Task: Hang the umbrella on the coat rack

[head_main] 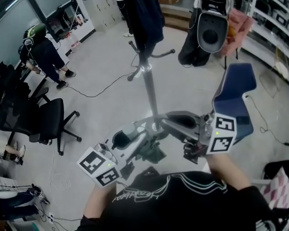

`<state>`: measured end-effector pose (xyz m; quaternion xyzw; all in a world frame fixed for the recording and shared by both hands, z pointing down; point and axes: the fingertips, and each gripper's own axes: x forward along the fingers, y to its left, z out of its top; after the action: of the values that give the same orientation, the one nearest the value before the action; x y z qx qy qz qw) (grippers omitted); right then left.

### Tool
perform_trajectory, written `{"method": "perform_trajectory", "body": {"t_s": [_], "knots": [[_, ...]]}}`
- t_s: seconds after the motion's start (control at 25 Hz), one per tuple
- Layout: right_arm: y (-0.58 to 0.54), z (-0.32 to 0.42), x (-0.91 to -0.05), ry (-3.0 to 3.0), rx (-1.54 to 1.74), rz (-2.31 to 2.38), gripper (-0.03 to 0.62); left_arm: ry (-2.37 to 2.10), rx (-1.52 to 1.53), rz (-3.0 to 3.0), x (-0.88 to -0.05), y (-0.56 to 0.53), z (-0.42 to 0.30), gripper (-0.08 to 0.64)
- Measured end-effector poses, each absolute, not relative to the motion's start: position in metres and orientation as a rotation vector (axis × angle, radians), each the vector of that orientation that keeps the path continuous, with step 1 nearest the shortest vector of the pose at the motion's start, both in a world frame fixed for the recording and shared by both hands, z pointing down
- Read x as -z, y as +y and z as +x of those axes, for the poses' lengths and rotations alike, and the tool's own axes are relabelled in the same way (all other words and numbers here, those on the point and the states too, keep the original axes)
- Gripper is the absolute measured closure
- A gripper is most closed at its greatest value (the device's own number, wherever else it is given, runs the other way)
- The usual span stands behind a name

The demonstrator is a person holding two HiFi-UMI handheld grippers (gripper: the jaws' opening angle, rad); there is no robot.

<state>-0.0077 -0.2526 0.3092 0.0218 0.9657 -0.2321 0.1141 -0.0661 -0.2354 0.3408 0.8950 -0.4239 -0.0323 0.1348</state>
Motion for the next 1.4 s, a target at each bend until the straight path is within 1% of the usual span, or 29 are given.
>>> {"method": "perform_trajectory", "body": {"t_s": [0.2,0.76,1.4], "knots": [[-0.264,-0.029,-0.308,2.838,0.691,-0.019,0.565,-1.236,0.135,2.586,-0.334,-0.246,-0.093,0.425],[-0.328,-0.089,-0.302,2.843,0.638,-0.271,0.565,-1.108,0.1,2.639,-0.325,-0.314,-0.158,0.425],[-0.397,-0.117,-0.343,2.829,0.648,-0.579,0.566,-0.948,0.024,2.623,-0.372,-0.391,-0.185,0.425]]}}
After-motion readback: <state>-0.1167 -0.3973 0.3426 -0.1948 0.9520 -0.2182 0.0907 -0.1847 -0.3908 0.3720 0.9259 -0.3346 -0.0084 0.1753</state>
